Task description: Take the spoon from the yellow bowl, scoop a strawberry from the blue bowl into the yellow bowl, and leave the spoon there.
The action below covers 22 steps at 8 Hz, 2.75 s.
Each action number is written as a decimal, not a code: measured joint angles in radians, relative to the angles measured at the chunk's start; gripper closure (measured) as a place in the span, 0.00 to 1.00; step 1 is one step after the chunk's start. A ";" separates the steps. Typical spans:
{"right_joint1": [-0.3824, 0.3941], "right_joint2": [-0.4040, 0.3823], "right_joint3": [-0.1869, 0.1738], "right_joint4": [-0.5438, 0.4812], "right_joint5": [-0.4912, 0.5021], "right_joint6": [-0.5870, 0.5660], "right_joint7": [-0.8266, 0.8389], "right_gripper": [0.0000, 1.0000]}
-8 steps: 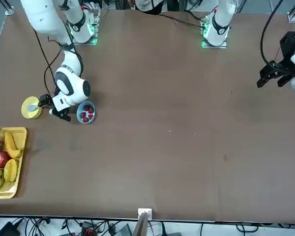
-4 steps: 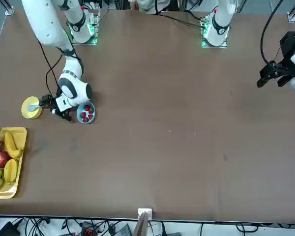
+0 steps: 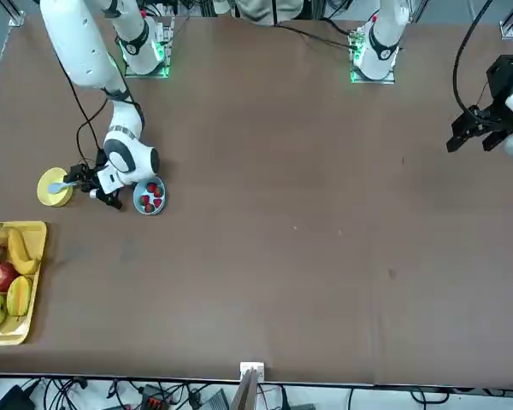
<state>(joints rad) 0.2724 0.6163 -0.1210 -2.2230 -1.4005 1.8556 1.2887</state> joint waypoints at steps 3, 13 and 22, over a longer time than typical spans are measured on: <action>-0.012 0.006 -0.002 0.000 -0.002 -0.004 0.000 0.35; -0.015 0.006 -0.002 0.004 -0.005 -0.032 -0.010 0.70; -0.012 -0.075 -0.001 0.089 0.001 -0.090 -0.174 0.89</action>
<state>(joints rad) 0.2604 0.5411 -0.1220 -2.1341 -1.3993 1.7659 1.1143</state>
